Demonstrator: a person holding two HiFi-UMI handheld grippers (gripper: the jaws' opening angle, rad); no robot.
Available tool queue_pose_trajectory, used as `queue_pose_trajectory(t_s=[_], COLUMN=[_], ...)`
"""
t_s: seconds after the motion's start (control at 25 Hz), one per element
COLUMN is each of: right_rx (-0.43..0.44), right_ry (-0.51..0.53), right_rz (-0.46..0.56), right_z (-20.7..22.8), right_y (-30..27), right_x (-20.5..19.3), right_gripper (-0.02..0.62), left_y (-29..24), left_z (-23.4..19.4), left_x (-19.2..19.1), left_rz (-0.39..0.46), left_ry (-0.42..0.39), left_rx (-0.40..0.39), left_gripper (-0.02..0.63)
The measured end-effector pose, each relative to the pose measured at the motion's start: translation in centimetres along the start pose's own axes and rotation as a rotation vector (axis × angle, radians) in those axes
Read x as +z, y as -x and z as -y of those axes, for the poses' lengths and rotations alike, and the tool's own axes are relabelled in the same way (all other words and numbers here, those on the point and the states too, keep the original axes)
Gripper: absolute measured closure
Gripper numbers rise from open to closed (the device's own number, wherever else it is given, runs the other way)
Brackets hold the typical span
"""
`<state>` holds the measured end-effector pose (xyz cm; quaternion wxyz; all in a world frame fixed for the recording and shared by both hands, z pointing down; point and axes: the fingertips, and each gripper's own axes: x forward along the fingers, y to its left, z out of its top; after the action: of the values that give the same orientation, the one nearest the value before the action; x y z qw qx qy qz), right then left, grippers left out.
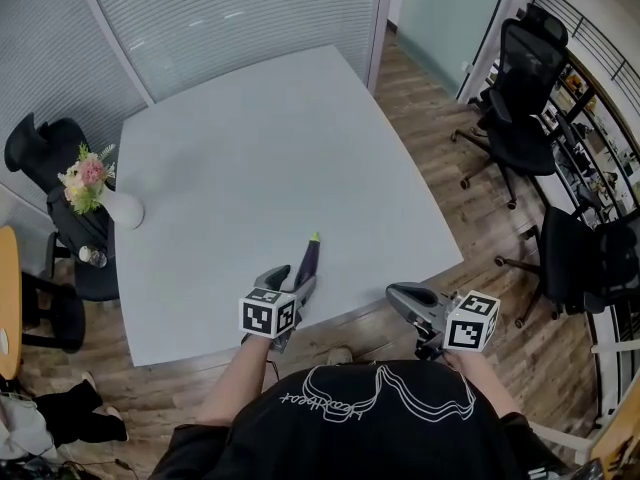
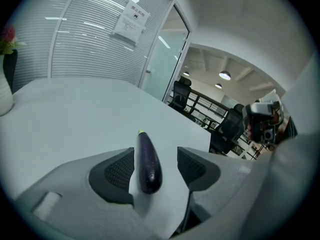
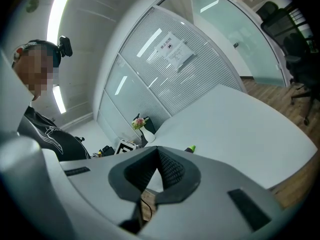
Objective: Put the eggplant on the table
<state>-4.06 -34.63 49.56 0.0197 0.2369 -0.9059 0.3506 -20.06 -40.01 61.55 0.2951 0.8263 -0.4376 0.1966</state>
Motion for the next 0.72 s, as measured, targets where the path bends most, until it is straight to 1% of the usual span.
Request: queue_pose_trajectory(t_s=[0.08, 0.16, 0.32, 0.48, 0.56, 0.68, 0.72], right_rx=[0.005, 0.015, 0.047, 0.088, 0.106, 0.115, 0.117], right_ry=[0.008, 0.012, 0.04, 0.066, 0.068, 0.073, 0.077], right_rz=[-0.002, 0.0, 0.005, 0.018, 0.021, 0.024, 0.025], right_z=[0.0, -0.3, -1.7, -3.0, -3.4, -4.1, -4.3], right_y=[-0.1, -0.3, -0.6, -0.6, -0.6, -0.8, -0.8], right_x=[-0.1, 0.0, 0.1, 0.6, 0.7, 0.7, 0.7], right_gripper=[0.588, 0.587, 0.588, 0.586, 0.588, 0.588, 0.587], left_y=[1.0, 2.3, 5.4, 8.5, 9.4, 9.9, 10.0], left_z=[1.0, 2.2, 5.2, 8.7, 10.3, 11.9, 12.3], left_x=[1.4, 2.9, 5.2, 7.1, 7.6, 7.4, 7.3], left_rz=[0.05, 0.101, 0.181, 0.257, 0.28, 0.283, 0.278], left_ry=[0.036, 0.052, 0.035, 0.034, 0.041, 0.043, 0.041], left_rx=[-0.033, -0.058, -0.116, -0.222, -0.282, -0.326, -0.343], left_gripper=[0.348, 0.348, 0.348, 0.357, 0.391, 0.499, 0.509])
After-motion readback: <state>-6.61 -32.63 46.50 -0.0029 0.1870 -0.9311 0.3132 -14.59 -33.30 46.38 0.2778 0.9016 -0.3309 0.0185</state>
